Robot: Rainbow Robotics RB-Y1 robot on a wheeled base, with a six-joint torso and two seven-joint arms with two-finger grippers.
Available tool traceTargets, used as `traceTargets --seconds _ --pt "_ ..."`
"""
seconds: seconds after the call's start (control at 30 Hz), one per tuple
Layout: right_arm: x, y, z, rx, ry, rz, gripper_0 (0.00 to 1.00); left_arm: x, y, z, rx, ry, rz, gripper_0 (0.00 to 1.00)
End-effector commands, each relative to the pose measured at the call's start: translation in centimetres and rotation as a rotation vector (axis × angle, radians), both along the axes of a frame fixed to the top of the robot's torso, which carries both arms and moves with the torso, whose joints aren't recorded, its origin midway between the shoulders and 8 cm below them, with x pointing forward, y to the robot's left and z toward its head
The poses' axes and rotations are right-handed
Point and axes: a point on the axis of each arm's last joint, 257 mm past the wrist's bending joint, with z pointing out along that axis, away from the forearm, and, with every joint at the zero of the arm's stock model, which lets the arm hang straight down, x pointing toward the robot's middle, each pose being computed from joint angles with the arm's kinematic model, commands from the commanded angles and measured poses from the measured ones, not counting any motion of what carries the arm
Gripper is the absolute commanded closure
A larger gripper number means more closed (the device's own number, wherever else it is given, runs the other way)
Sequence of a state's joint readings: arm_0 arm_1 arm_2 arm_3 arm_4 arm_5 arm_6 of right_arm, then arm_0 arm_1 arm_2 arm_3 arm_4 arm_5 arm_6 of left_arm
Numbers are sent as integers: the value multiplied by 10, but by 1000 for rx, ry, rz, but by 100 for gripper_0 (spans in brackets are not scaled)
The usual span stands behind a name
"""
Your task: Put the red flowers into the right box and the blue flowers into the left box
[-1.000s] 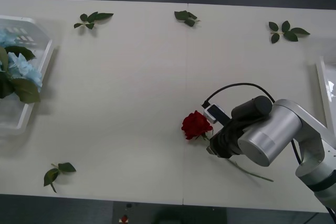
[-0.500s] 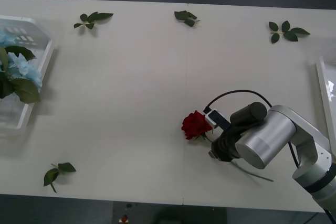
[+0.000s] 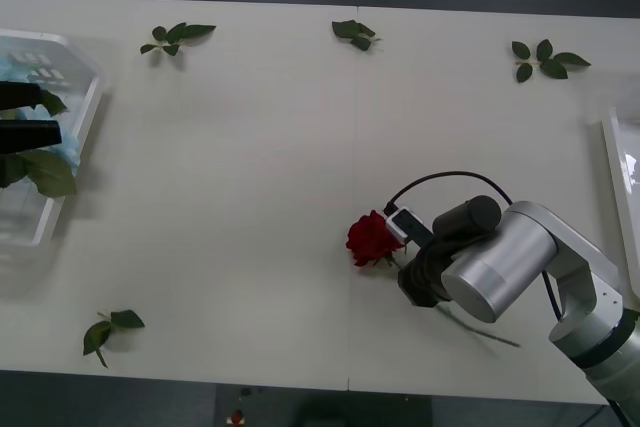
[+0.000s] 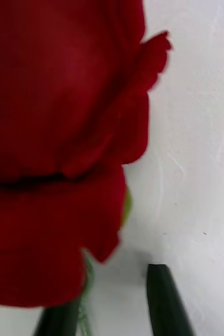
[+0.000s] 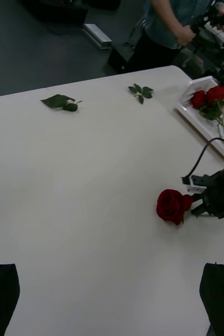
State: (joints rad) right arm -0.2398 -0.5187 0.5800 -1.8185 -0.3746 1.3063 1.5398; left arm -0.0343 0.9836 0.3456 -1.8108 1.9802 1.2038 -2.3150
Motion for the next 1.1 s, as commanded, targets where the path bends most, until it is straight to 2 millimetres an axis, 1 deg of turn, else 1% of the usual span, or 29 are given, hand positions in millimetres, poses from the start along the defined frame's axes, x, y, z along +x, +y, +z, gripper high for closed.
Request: traceTargets --seconds 0.03,0.1,0.17,0.23,0.4,0.53,0.63,0.77,0.87,0.97,1.03,1.07,1.1 --pt "-2 12 2 14 -9 10 100 -1 -32 4 15 -38 -47 0" --pt "-3 12 1 14 -8 10 100 -3 -48 -1 44 -58 -73 0" --pt "-2 12 2 12 -10 10 100 -5 -58 -4 43 -57 -91 0" --pt "-2 12 2 11 -11 10 100 -10 -74 -10 29 -47 -124 0" --pt "-1 11 3 8 -13 6 100 -19 -102 -17 26 -47 -173 0" --pt "0 13 8 13 -24 9 100 -27 -114 -19 38 -39 -206 0" --pt "0 14 21 15 -33 12 100 -35 -121 -19 48 -25 -235 0" --pt "-9 10 43 5 -13 13 100 -48 -127 -18 65 1 -276 0" --pt "-14 11 51 14 2 16 100 -55 -130 -18 66 15 -296 0" --pt "-13 10 52 13 -1 12 100 -64 -139 -17 66 13 -322 0" --pt "-13 7 49 -3 -2 13 100 -67 -145 -16 58 9 -328 0" --pt "-12 6 48 -6 -5 12 99 -67 -147 -15 54 8 -330 0" --pt "-12 6 46 -10 -8 14 88 -68 -149 -14 49 6 -331 0"
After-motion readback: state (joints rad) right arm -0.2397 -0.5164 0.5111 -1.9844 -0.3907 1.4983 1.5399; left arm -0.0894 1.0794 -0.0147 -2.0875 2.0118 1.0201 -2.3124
